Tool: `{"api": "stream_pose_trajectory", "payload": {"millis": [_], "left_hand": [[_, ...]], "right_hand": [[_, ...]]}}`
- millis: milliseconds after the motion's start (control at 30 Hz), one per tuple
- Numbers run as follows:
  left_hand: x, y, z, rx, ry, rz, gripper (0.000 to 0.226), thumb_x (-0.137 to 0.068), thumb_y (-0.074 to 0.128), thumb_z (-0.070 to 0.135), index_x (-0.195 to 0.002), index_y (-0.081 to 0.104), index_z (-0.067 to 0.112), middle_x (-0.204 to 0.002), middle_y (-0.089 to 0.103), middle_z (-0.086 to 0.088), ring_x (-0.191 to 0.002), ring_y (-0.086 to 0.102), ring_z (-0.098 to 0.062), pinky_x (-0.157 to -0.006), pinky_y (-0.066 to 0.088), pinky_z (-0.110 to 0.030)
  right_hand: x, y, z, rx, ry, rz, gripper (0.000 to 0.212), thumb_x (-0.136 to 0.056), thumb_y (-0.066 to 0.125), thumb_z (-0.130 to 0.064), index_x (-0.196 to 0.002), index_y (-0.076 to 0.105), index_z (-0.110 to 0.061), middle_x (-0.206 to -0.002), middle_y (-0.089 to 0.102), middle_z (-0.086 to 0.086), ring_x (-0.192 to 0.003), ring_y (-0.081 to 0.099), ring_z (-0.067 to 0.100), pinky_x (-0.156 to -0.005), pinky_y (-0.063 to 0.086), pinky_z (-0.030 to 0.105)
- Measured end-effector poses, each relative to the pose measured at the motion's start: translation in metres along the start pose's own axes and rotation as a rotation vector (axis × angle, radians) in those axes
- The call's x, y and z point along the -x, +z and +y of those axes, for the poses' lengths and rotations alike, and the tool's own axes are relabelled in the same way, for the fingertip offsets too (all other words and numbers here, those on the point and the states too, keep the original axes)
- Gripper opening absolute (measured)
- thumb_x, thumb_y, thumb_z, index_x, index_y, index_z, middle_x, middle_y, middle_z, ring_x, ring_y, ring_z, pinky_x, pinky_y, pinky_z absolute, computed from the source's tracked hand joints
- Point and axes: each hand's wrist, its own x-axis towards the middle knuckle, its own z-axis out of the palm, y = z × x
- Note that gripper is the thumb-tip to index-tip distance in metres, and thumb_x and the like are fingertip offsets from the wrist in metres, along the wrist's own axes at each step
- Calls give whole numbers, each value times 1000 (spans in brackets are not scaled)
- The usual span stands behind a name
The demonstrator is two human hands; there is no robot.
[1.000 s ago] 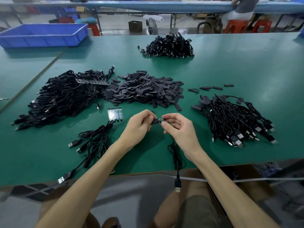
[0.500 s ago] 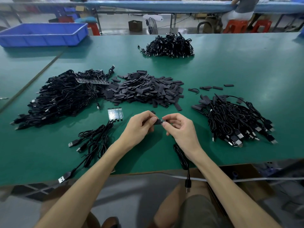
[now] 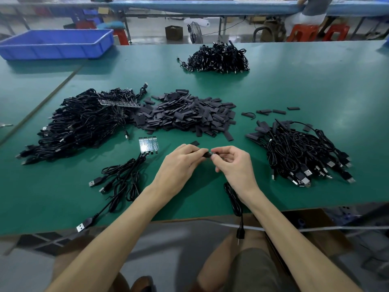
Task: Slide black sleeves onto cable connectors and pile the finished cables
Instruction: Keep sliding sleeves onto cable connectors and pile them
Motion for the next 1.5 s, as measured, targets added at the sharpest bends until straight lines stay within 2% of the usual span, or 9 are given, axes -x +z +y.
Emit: {"api": "stream_pose_trajectory", "payload": {"millis": [200, 633, 900, 1067, 1133, 1233, 1367, 1500], "left_hand": [[1, -1, 3, 1, 31, 12, 24, -96, 68, 12, -119, 73, 6, -102, 71, -6, -92, 65, -25, -81, 56, -38], [1, -5, 7, 5, 52, 28, 25, -94, 70, 7, -118, 73, 2, -100, 69, -9, -90, 65, -26, -82, 55, -35], [1, -6, 6, 50, 43, -32, 25, -94, 68, 1, -118, 72, 1, -101, 70, -11, -89, 66, -28, -80, 55, -38], [1, -5, 5, 60, 23, -57, 23, -93, 66, -5, -115, 72, 0, -100, 69, -11, -89, 65, -28, -82, 53, -32], [1, -5, 5, 68, 17, -61, 24, -92, 64, -8, -114, 72, 0, -100, 69, -13, -90, 65, -30, -83, 56, -37], [1, -4, 6, 35, 2, -45, 25, -93, 62, -8, -115, 71, 2, -99, 67, -13, -90, 64, -31, -79, 56, -46], [1, -5, 8, 37, -30, -8, 30, -92, 62, -10, -118, 71, 3, -102, 68, -11, -92, 65, -29, -82, 57, -45], [2, -5, 7, 46, -38, -16, 31, -93, 60, -9, -120, 71, 4, -103, 68, -11, -93, 66, -28, -82, 57, -45]], "right_hand": [[-1, -1, 2, -1, 9, -21, 7, -92, 74, -10, -99, 75, -13, -66, 72, -8, -56, 63, 7, -54, 46, 12], [0, -3, 2, -44, 17, -39, 8, -92, 74, -10, -99, 77, -12, -65, 72, -5, -55, 63, 7, -52, 45, 14], [0, -3, 2, -39, 10, -57, 8, -90, 77, -6, -95, 77, -12, -73, 76, -1, -58, 67, 10, -52, 47, 14], [1, -3, 2, -16, -2, -74, 9, -89, 79, -7, -95, 76, -14, -77, 78, 3, -61, 72, 15, -50, 47, 20], [1, -2, 1, -19, 1, -69, 9, -89, 79, -8, -96, 76, -13, -77, 78, 4, -63, 74, 17, -49, 48, 21], [2, -1, 1, -17, -10, -62, 8, -92, 77, -13, -99, 76, -16, -81, 79, 1, -69, 77, 18, -51, 49, 21], [2, -1, 0, -57, -33, -60, 8, -97, 71, -14, -98, 77, -20, -90, 80, -3, -82, 78, 16, -63, 54, 19], [2, -2, -1, -79, -19, -38, 7, -95, 73, -12, -95, 77, -18, -87, 80, -1, -81, 78, 15, -65, 54, 17]]}}
